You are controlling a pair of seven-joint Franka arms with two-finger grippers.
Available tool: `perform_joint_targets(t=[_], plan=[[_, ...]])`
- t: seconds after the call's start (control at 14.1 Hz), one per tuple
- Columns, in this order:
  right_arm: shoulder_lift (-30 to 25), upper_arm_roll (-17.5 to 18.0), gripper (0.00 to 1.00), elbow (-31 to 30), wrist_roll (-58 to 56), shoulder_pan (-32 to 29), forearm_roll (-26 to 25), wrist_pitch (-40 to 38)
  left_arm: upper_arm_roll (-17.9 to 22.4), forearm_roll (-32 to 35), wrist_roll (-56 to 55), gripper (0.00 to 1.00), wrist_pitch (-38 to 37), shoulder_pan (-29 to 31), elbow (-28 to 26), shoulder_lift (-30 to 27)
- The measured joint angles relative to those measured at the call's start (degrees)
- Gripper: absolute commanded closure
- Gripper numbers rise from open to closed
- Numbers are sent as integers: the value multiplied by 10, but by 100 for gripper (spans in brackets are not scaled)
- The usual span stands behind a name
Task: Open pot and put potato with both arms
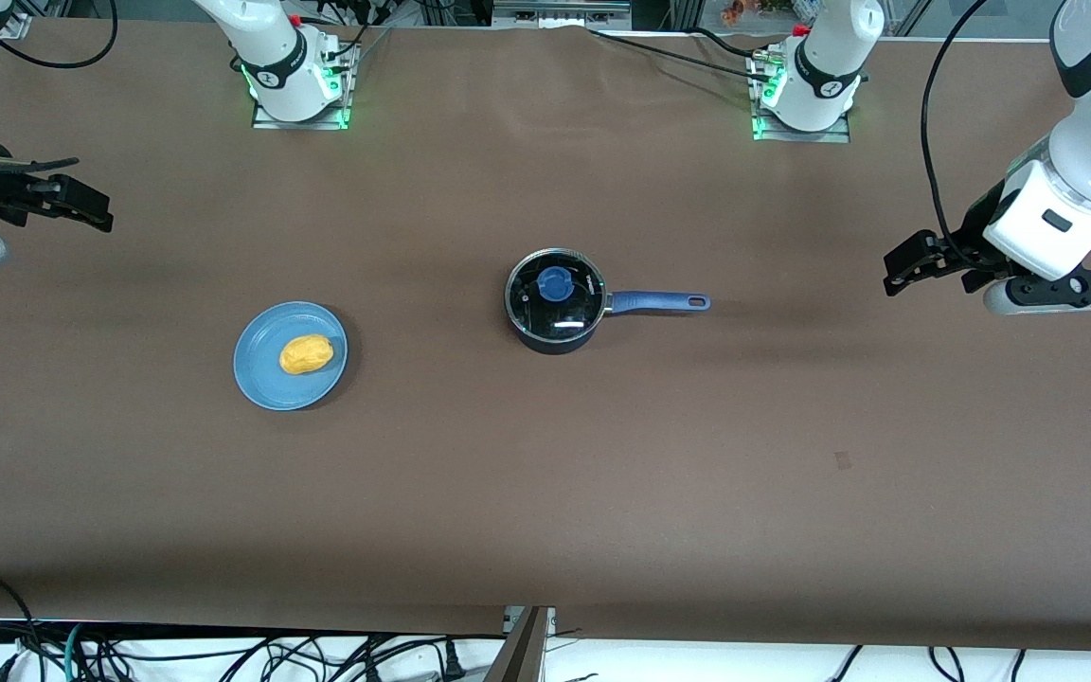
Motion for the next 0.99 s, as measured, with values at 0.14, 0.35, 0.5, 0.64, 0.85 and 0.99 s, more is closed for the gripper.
perform_joint_targets(t=[0.14, 0.35, 0.5, 0.64, 0.85, 0.99], plan=[[1, 0, 0, 0, 0, 0, 0, 0, -4, 10, 0, 0, -15, -1, 0, 13], [3, -2, 0, 1, 0, 0, 0, 2, -4, 32, 0, 0, -33, -1, 2, 28], [5, -1, 0, 5, 0, 0, 0, 3, -3, 30, 0, 0, -44, 0, 8, 28], [8, -1, 0, 9, 0, 0, 0, 3, -5, 1, -18, 0, -71, -2, 11, 29], [16, 1, 0, 9, 0, 1, 1, 14, -15, -21, -119, 0, -82, -47, 16, 47], [25, 1, 0, 9, 0, 1, 1, 25, -19, -40, -195, 0, -79, -106, 37, 84]])
